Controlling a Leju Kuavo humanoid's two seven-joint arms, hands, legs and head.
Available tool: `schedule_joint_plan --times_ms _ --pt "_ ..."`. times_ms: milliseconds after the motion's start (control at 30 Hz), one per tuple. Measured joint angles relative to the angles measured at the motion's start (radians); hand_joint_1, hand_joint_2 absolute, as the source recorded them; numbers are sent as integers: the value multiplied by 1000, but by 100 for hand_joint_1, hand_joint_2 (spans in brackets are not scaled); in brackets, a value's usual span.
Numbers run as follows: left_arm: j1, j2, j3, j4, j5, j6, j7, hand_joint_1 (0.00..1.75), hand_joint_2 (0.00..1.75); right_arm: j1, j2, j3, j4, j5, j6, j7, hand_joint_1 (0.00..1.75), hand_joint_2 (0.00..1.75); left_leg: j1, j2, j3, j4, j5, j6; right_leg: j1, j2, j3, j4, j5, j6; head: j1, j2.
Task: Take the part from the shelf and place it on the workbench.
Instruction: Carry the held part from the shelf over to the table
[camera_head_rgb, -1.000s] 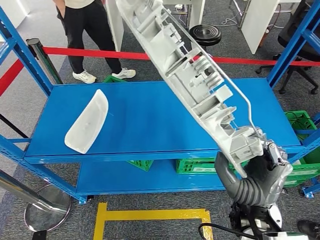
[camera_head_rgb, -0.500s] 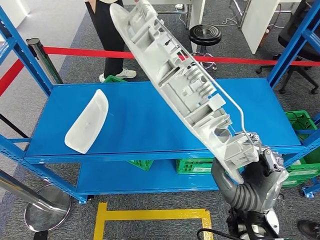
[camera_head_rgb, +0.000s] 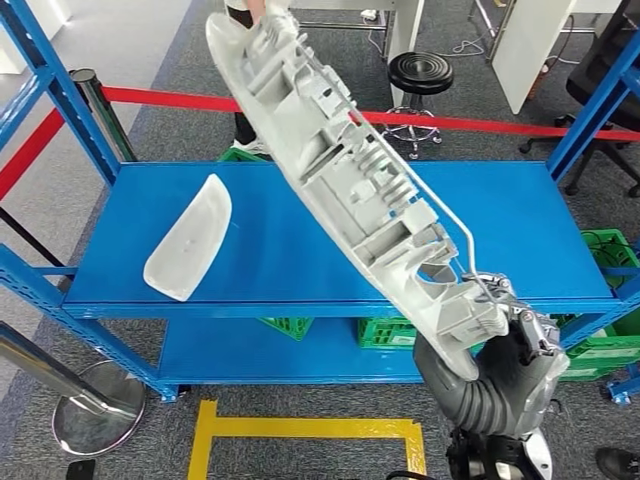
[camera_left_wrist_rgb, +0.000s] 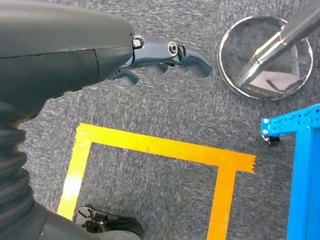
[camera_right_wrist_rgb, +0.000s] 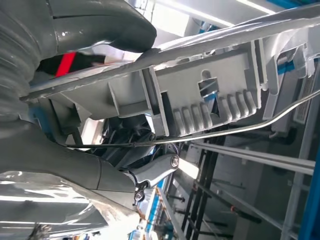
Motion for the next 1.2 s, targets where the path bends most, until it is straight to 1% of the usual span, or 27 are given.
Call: schedule_joint_plan --times_ms 33,67,100,133,167,233,367,433,467,500,567,600,633,667,700,767,800,833,900,933,967,1000,1033,1067,1133,1167,1200 --pt "-1 -1 0 0 -1 0 0 0 175 0 0 5 0 3 0 3 175 175 1 -9 0 2 -1 -3 -2 3 24 -44 30 0 0 0" --pt "-2 -2 0 0 -1 0 1 0 175 -1 0 11 0 5 0 6 175 175 2 -19 0 6 -3 -7 -5 15 61 -115 64 0 0 0" --pt "-4 -3 0 0 -1 0 2 0 175 -2 0 15 0 5 0 8 175 175 2 -30 -3 11 -5 -13 -8 37 98 -182 87 0 0 0" --pt "-6 -4 0 0 -2 1 2 0 175 -2 0 20 0 6 0 10 175 175 2 -40 -8 16 -5 -20 -11 56 126 -231 97 -2 0 0" --pt "-7 -4 0 0 -2 1 3 0 175 -3 0 22 0 7 1 12 175 175 3 -49 -13 21 -5 -27 -12 71 141 -256 97 -3 0 0" --pt "-9 -4 0 0 -2 2 4 0 175 -3 -1 25 0 8 1 14 175 175 5 -59 -22 25 -2 -35 -11 74 147 -261 91 -5 -1 0" --pt "-9 -4 0 0 -2 2 4 0 175 -2 -1 26 0 8 1 15 175 175 5 -60 -23 25 -2 -36 -10 73 146 -261 91 -6 -1 0" --pt "-7 -4 0 0 -2 3 5 0 175 -2 -1 29 0 8 2 18 175 175 8 -68 -25 24 1 -41 -8 65 145 -259 90 -9 -2 0" --pt "-7 -4 0 0 -2 3 6 0 175 -3 -1 32 0 10 6 20 175 175 8 -52 -44 62 -22 -49 -8 47 147 -261 91 -18 -6 0" --pt "-6 -4 0 -1 -2 3 7 0 175 -4 -1 36 0 12 10 23 175 175 9 -34 -82 142 -56 -58 -6 19 148 -263 90 -27 -10 0" --pt "-6 -3 0 -1 -2 4 8 0 175 -7 -1 44 0 15 16 26 175 175 8 27 -101 190 -62 -66 -6 -48 156 -267 87 -40 -18 0" --pt "-6 -3 0 -1 -2 4 9 0 175 -7 -1 46 0 16 16 26 175 175 5 55 -82 156 -42 -64 -3 -70 159 -267 83 -39 -18 0" --pt "-7 -2 0 -1 -2 4 9 0 175 -7 -1 48 0 16 16 26 175 175 0 78 -45 78 -8 -58 0 -83 161 -265 80 -35 -19 0" --pt "-8 -2 0 -1 -2 4 9 0 175 -8 -1 48 0 16 16 26 175 175 -4 96 -31 45 -3 -54 4 -93 162 -265 78 -31 -18 0" --pt "-9 -2 0 -1 -3 4 9 0 175 -9 -1 49 0 16 16 26 175 175 -8 103 -30 35 -7 -49 7 -102 163 -265 77 -27 -18 0" --pt "-7 -3 0 -1 -3 4 9 0 175 -12 -2 50 0 16 16 27 175 175 -8 83 -34 30 -3 -38 7 -119 164 -266 72 -18 -18 0" --pt "-6 -3 0 -1 -3 4 9 0 175 -13 -2 50 0 16 16 27 175 175 -5 71 -34 28 -1 -32 5 -107 162 -258 62 -13 -17 0" --pt "-6 -4 0 -1 -3 5 9 0 175 -14 -2 51 0 17 16 27 175 175 -3 59 -34 25 2 -25 3 -84 151 -234 43 -9 -15 0" --pt "-8 -5 -1 -1 -3 5 9 0 175 -14 -3 53 0 18 19 27 175 175 0 36 -35 23 5 -17 2 -26 100 -120 -18 -7 -10 0" --pt "-9 -4 -1 -1 -3 5 9 0 175 -14 -4 55 0 18 20 28 175 175 -1 22 -37 23 6 -15 2 -10 66 -49 -47 -7 -8 0" --pt "-9 -4 -1 -2 -3 5 9 0 175 -14 -6 56 0 20 23 29 175 175 -2 8 -37 24 6 -14 3 -4 38 4 -61 -7 -7 0" --pt "-9 -4 -1 -2 -4 5 9 0 175 -14 -7 58 0 21 26 30 175 175 -3 -6 -37 25 6 -14 3 -1 24 24 -55 -8 -7 0" --pt "-8 -4 -1 -2 -4 4 9 0 175 -15 -8 60 0 23 30 31 175 175 -3 -21 -36 26 6 -14 3 2 31 2 -29 -11 -7 0" --pt "-9 -4 -1 -2 -4 4 9 0 175 -17 -8 63 0 24 34 32 175 175 -3 -36 -36 28 6 -14 3 9 54 -57 12 -14 -7 0" --pt "-11 -5 -2 -2 -5 4 9 0 175 -21 -9 71 0 28 39 34 175 175 -2 -64 -38 34 5 -18 0 54 112 -187 72 -20 -8 0" --pt "-13 -5 -2 -2 -6 5 10 0 175 -23 -9 76 0 30 41 35 175 175 -1 -76 -42 37 6 -23 -2 73 133 -229 83 -21 -8 0" --pt "-13 -5 -3 -2 -7 5 10 0 175 -26 -10 81 0 31 45 36 175 175 1 -87 -48 39 8 -29 -2 85 142 -245 81 -22 -9 0"
